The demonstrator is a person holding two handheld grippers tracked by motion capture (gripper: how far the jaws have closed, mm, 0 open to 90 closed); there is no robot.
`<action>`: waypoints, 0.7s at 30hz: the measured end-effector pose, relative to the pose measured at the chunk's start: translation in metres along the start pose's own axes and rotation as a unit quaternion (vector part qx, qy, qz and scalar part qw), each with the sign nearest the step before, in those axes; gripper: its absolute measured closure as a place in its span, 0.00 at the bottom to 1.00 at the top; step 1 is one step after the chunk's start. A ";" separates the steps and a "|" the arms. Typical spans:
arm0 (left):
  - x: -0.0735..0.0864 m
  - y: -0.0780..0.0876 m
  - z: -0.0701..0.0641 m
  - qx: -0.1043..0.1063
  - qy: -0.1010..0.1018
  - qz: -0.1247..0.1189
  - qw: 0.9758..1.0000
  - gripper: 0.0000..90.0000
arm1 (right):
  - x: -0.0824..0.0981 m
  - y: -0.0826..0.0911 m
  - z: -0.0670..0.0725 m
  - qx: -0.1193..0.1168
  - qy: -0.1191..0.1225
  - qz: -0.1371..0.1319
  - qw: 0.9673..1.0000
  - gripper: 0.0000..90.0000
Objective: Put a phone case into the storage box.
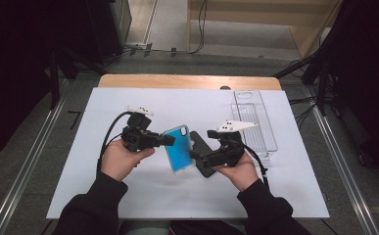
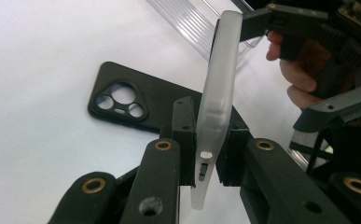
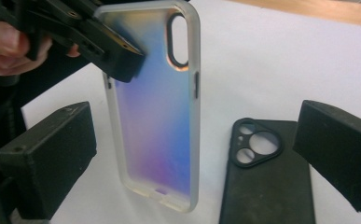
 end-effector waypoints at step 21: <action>-0.002 -0.010 -0.002 -0.062 0.036 0.001 0.997 0.90 | 0.004 -0.014 0.003 0.070 -0.020 -0.021 0.997 0.00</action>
Point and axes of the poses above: each handheld gripper's, and its own axes: y roughly backward along the jaws, x roughly out of its underside, z roughly to its left, the point moved 9 cm from there along -y, roughly forward along the jaws, and after that the axes turned 7 degrees about -x, right-handed, at the moved point
